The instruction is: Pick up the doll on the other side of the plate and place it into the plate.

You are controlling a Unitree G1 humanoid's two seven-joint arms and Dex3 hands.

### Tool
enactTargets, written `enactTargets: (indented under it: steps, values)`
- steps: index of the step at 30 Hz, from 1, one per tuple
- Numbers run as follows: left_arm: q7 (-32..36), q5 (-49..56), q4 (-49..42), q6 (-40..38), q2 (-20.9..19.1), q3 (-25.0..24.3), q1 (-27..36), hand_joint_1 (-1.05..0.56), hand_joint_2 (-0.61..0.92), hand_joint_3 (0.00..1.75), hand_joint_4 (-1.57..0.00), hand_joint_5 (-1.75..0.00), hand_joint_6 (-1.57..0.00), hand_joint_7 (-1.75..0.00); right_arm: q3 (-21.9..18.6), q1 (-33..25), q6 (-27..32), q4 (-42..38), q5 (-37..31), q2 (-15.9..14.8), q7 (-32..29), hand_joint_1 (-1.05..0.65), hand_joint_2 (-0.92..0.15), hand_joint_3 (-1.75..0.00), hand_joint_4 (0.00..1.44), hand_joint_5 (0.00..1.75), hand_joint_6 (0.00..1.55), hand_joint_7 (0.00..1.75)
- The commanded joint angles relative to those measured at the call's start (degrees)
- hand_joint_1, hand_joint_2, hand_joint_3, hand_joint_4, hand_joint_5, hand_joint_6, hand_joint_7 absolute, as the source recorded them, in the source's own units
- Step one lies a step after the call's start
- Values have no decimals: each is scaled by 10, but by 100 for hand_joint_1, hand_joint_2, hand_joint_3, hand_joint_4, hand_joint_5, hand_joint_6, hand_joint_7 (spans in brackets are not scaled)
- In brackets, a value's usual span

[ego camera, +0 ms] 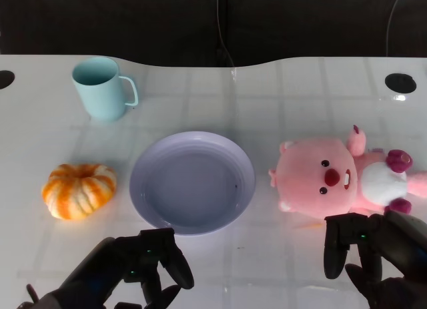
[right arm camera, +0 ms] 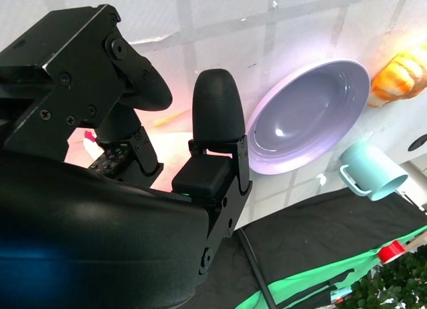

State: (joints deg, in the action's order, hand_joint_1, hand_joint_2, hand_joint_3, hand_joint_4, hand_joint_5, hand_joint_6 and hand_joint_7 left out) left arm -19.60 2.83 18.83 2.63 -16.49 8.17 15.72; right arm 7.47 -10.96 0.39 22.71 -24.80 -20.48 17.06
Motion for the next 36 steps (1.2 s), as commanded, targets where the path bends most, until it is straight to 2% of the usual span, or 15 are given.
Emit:
enactTargets:
  steps: [1,6,24,27,31,32,34,36]
  values:
    - [-1,7,-5,6,-10,-5,-2,-11,62,96,-69,-175,-63,-137,-9,3,4,0,9,-11,4,6,-34,-136,87,174,82,141]
    - [-2,4,2,-12,-9,-5,-2,-12,62,95,-67,-175,-63,-136,-8,5,3,-4,8,-11,1,8,-34,-136,87,172,83,141]
    - [-4,3,-1,-1,-12,-5,-7,-11,62,94,-69,-175,-63,-138,-9,9,20,3,11,-9,4,5,-34,-136,87,175,81,142]
    - [-4,1,3,-10,-11,-6,-5,-12,62,94,-69,-175,-63,-138,-12,6,22,4,15,0,-7,7,-35,-133,87,169,80,132]
    - [-5,-1,-2,-3,-12,-7,-6,-12,62,93,-69,-175,-63,-138,-19,4,9,4,16,13,-34,5,-40,-114,83,143,79,102]
    - [-5,1,-3,0,-12,-7,-6,-12,62,93,-68,-175,-63,-138,-20,4,7,6,13,16,-42,1,-47,-95,79,129,77,87]
    - [-4,2,-5,1,-13,-7,-7,-12,62,92,-68,-175,-63,-137,-22,3,-1,8,7,21,-61,-3,-56,-69,75,109,75,63]
    - [-5,0,-7,2,-12,-7,-7,-12,62,92,-68,-175,-63,-137,-26,3,-19,4,1,23,-81,-7,-59,-58,68,98,69,50]
